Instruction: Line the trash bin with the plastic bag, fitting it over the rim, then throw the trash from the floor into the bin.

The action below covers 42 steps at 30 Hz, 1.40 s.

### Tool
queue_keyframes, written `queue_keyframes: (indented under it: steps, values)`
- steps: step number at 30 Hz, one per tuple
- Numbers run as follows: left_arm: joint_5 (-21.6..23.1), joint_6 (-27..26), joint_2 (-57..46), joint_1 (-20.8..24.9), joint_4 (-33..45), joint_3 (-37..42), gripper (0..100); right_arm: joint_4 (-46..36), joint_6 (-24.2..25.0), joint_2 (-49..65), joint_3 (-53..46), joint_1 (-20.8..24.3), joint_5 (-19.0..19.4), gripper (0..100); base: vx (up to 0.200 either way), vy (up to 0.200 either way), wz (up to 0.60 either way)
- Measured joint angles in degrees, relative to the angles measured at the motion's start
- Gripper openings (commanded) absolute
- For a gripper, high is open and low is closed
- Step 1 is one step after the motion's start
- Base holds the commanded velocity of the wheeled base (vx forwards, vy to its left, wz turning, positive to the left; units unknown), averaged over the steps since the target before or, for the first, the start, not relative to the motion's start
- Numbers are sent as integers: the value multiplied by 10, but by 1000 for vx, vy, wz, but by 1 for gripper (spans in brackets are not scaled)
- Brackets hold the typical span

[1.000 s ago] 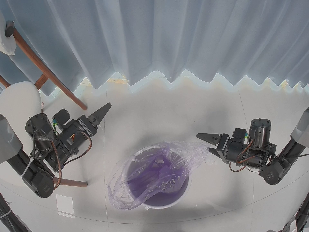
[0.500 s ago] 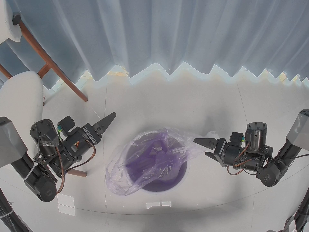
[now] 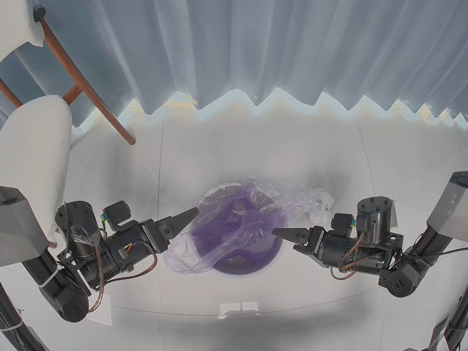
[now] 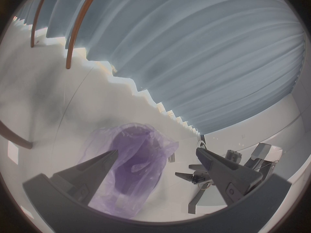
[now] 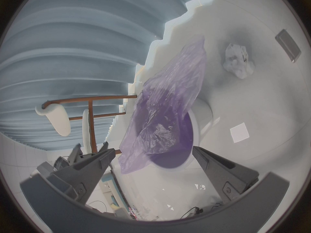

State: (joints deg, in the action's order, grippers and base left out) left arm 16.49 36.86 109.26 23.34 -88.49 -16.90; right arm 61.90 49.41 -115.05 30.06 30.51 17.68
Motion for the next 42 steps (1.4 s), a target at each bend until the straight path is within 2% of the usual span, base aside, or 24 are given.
queue_keyframes:
  steps: [8, 17, 42]
  values:
    - [1, 4, 48, 13, 0, 6, 100, -3, 94, -3, 31, 15, 1, 100, 0, 0, 0]
    - [0, 4, 74, 39, -2, 19, 100, -5, 140, -39, 88, 21, 2, 100, 0, 0, 0]
    - [-7, -6, 77, 115, -3, 55, 100, -22, 114, -69, 93, 16, -1, 100, 0, 0, 0]
